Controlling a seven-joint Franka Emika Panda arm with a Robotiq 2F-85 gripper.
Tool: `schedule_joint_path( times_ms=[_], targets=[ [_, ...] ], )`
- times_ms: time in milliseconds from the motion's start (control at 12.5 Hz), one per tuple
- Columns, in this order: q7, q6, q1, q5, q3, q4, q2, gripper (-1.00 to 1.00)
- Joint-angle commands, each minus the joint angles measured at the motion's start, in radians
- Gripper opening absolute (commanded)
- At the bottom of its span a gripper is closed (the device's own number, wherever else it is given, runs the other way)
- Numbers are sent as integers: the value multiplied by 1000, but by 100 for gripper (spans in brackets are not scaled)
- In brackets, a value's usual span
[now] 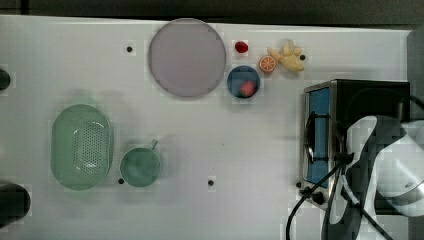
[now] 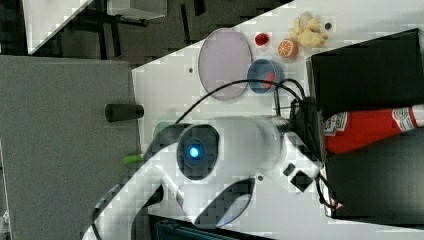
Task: Pick Ketchup from oven and place it on table.
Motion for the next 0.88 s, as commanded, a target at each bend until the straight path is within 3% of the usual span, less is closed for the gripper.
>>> schedule_joint_path(
  times_ms=[80,480,880],
  targets=[
    [24,-84,35,-49,-13,120,-56,29],
    [-62,-365,128,-104,65,271,-161,29],
    [-123,-383,187,-104,234,260,-208,29]
  ],
)
